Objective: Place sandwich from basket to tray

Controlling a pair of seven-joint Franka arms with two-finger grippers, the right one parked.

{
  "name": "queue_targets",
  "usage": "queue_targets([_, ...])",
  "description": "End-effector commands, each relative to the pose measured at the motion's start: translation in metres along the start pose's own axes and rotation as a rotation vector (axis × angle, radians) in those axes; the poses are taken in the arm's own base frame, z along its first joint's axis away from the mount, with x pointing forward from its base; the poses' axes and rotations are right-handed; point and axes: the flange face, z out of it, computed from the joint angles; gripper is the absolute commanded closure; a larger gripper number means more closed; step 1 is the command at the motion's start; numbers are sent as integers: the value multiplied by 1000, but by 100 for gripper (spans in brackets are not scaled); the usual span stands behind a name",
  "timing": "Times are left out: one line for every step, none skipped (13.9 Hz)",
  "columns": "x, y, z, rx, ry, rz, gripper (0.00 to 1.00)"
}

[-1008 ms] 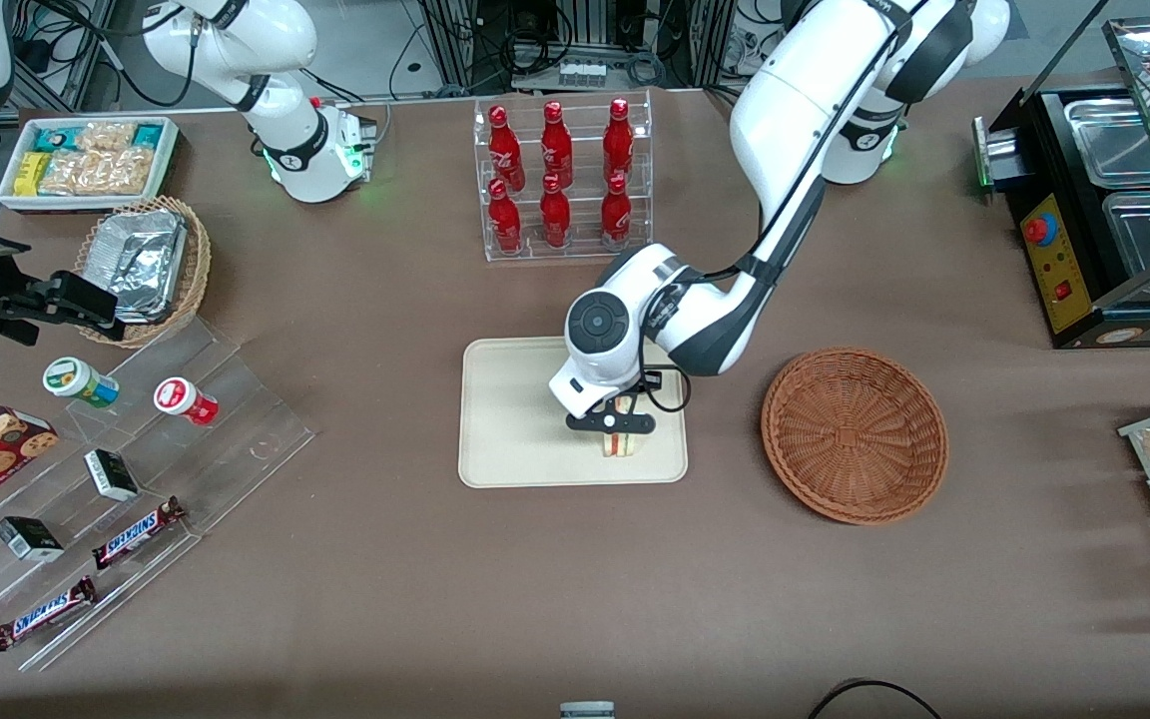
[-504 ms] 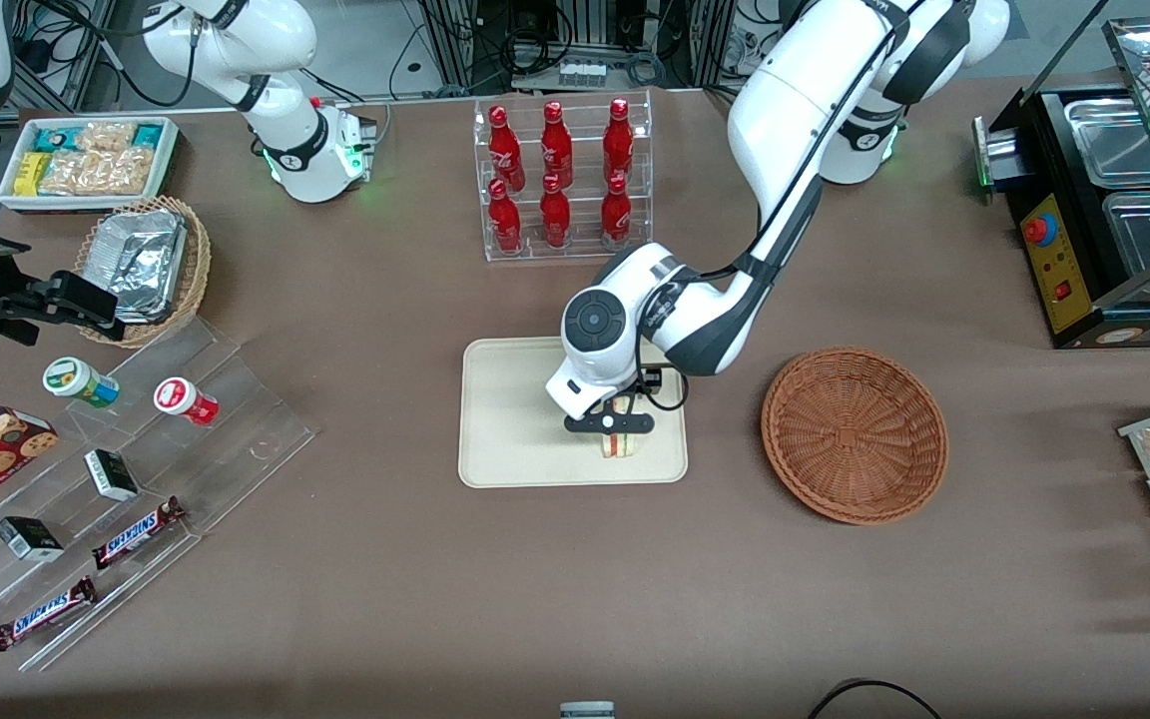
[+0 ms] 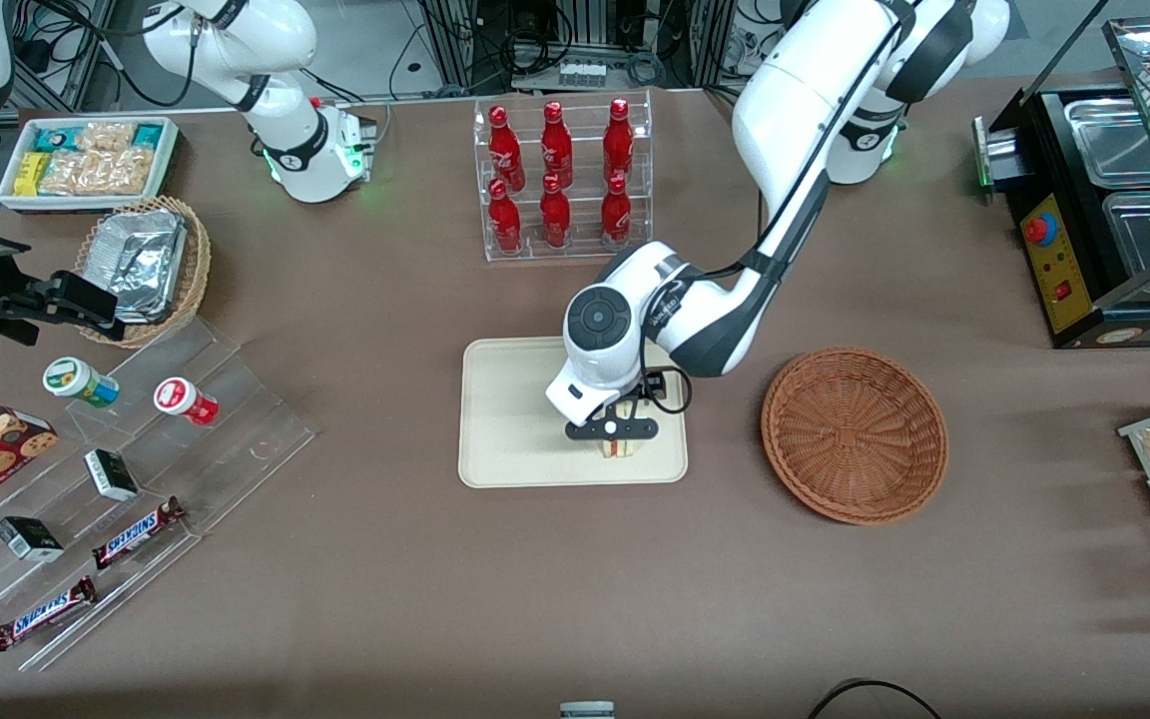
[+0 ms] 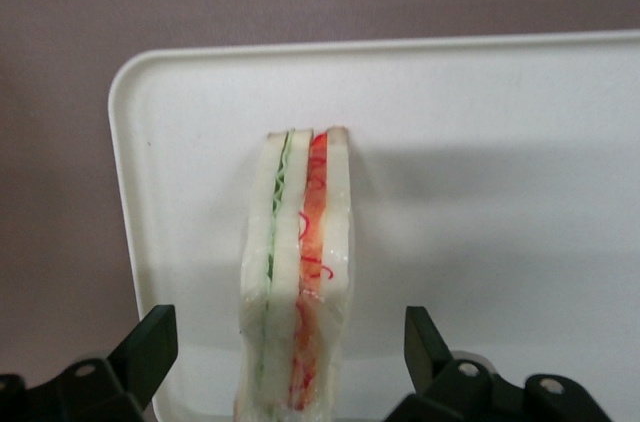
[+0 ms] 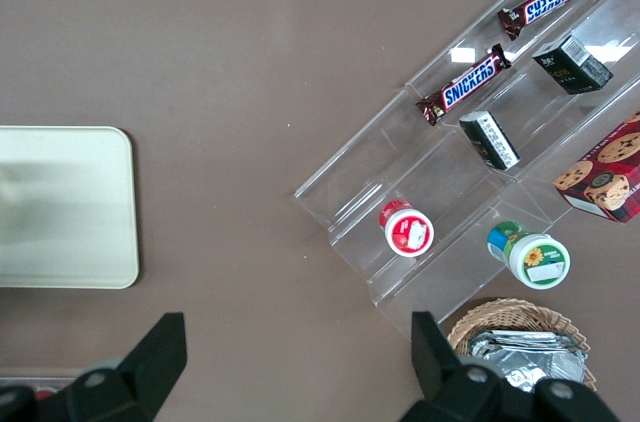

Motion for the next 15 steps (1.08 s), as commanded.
queue_targets([11, -13, -37, 12, 49, -30, 0])
queue_targets([13, -19, -54, 10, 66, -38, 0])
queue_targets([18, -30, -63, 23, 65, -55, 0])
queue_targets([22, -41, -73, 29, 63, -75, 0])
queue_targets([31, -58, -88, 21, 70, -103, 0])
queue_targets([45, -82, -101, 7, 77, -144, 0])
queue_targets([55, -102, -113, 0, 82, -175, 0])
queue_targets([59, -116, -120, 3, 79, -189, 0])
queue_targets([62, -126, -126, 7, 75, -191, 0])
queue_targets([67, -141, -134, 11, 72, -195, 0])
queue_targets([72, -160, -140, 14, 64, -200, 0])
queue_targets([77, -181, -149, 3, 44, -201, 0])
queue_targets([81, -204, -157, -4, 19, -181, 0])
queue_targets([85, -227, -165, -3, 4, -160, 0])
queue_targets([88, -247, -170, -2, -8, -155, 0])
